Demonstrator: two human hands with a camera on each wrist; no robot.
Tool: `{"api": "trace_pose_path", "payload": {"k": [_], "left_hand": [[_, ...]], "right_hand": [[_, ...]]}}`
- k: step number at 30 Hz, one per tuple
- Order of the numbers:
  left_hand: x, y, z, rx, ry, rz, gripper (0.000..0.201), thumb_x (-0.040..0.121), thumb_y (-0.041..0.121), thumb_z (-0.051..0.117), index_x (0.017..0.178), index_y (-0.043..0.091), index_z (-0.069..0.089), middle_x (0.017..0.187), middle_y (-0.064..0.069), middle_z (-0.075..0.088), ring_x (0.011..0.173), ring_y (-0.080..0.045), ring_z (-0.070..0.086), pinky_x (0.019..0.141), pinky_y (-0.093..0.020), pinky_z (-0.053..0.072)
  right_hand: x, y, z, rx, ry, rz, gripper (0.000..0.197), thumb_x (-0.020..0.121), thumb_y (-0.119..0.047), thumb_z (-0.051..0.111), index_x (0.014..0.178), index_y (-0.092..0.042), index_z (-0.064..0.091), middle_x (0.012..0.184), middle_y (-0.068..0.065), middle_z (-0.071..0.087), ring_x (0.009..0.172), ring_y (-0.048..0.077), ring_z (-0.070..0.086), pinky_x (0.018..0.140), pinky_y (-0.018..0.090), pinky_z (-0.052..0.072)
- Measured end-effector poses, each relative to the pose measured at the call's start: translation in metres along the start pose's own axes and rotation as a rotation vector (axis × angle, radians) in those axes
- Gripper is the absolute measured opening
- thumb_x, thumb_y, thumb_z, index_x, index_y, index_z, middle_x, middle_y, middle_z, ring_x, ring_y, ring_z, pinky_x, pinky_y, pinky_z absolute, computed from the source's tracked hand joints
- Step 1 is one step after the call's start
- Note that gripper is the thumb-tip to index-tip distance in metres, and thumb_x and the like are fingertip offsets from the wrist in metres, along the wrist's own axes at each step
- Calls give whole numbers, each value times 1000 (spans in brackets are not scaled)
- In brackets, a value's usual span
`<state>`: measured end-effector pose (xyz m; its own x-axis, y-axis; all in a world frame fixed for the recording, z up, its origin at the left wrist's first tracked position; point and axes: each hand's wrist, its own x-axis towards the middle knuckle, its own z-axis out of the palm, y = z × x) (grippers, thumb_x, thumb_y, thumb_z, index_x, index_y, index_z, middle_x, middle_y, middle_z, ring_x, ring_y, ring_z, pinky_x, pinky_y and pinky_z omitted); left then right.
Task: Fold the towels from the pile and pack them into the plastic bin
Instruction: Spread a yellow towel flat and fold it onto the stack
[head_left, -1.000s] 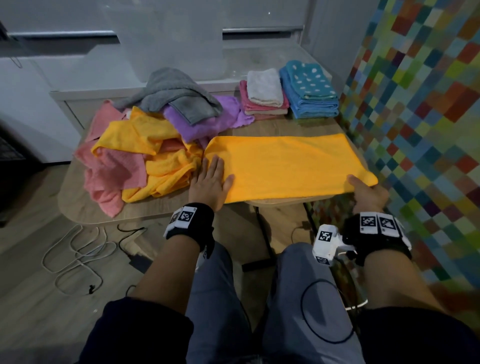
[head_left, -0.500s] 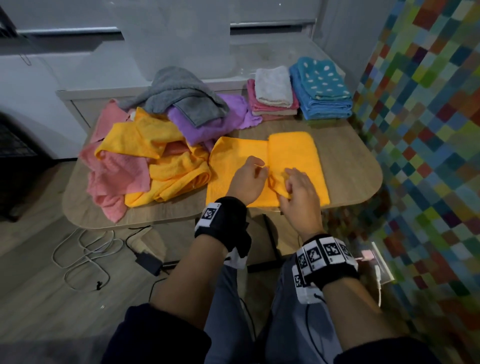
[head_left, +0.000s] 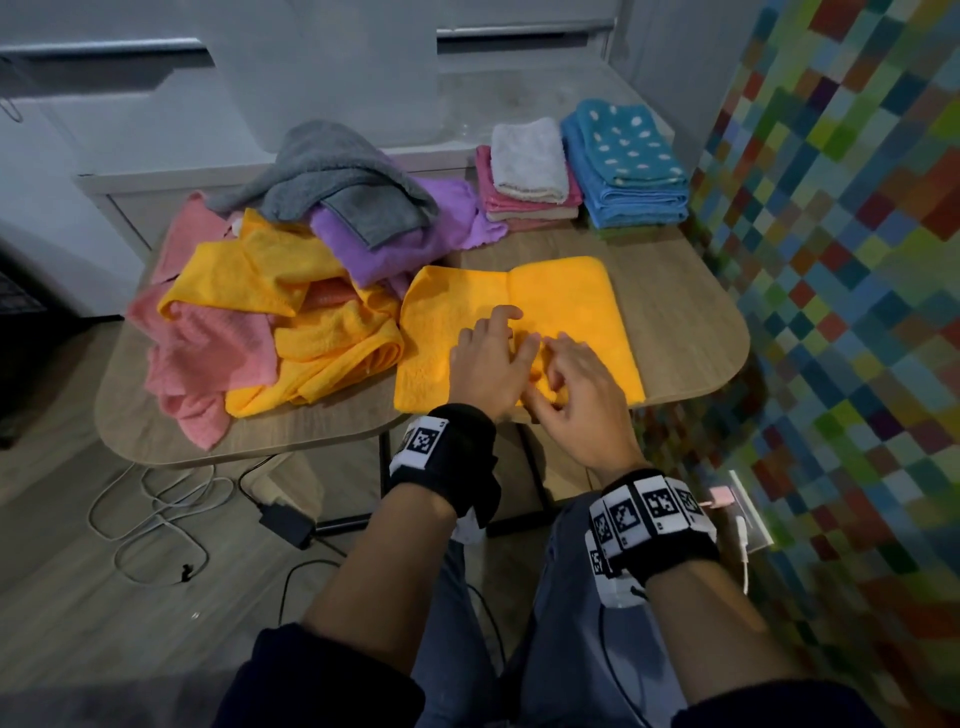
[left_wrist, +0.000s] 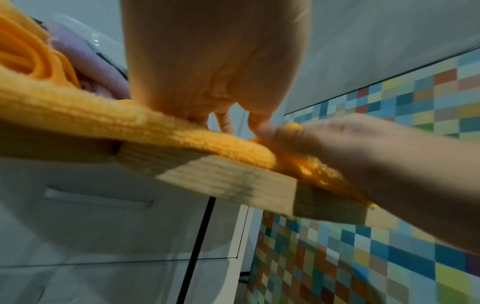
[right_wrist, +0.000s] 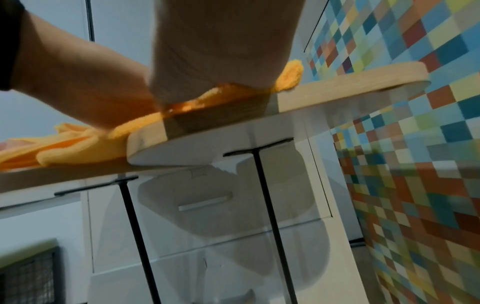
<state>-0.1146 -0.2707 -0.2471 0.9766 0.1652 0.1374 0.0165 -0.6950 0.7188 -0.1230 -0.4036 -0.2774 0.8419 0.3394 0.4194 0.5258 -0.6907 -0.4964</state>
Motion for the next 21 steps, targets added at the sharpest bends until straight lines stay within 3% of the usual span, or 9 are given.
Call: {"api": "trace_pose_path", "payload": {"k": [2,5,7,9,11,13,16,21], "left_hand": [[1,4,-3,52,-8,12,39,94,35,46,132,28,43,134,-1,47,120,-25,38,98,-40,28],[5,-1,-3,200,-135,101,44,96,34,42,140,33,36,150,8,32,136,-19,24,105,-37,18],[4,-11,0,318,-221,157,47,97,40,38,143,33,31,155,10,21,143,-16,14,108,-35,12],[1,-21,3,435,-252,217,55,96,51,24,147,30,24,157,9,13,145,-16,8,109,-34,10],[-3,-26,5,517,-237,264,73,85,59,1,149,27,18,158,8,11,146,-16,7,111,-35,7],[-4,-29,5,561,-227,281,83,77,59,-8,149,26,16,158,7,11,146,-16,7,114,-36,4],[-5,-27,5,565,-249,274,84,76,58,-10,150,25,13,158,8,9,146,-16,5,115,-37,3],[-6,-27,4,555,-268,262,81,79,59,-7,150,24,10,158,8,6,146,-16,3,115,-37,1]], "right_hand": [[1,-6,-6,130,18,74,38,94,-34,41,100,-4,63,121,15,62,124,27,50,106,41,38],[13,-8,-14,235,182,164,36,94,-19,32,112,-2,59,117,15,63,113,31,57,92,42,46],[32,-4,-16,127,86,179,38,96,-11,31,126,-2,51,134,16,53,131,30,42,105,43,36],[52,1,-15,-49,-170,178,44,99,-8,29,143,-5,33,153,11,28,145,26,14,118,42,15],[64,9,-12,-219,-366,138,48,102,-17,25,149,-11,18,159,4,10,147,20,0,119,41,2],[69,17,-9,-308,-459,101,50,103,-27,21,151,-15,11,159,0,3,147,16,-4,119,40,-2],[75,35,-11,-361,-475,143,53,102,-38,17,152,-21,8,159,-5,0,146,14,-5,119,41,-3],[77,50,-21,-312,-342,433,55,101,-40,17,151,-18,8,159,2,5,147,22,2,118,47,2]]}}
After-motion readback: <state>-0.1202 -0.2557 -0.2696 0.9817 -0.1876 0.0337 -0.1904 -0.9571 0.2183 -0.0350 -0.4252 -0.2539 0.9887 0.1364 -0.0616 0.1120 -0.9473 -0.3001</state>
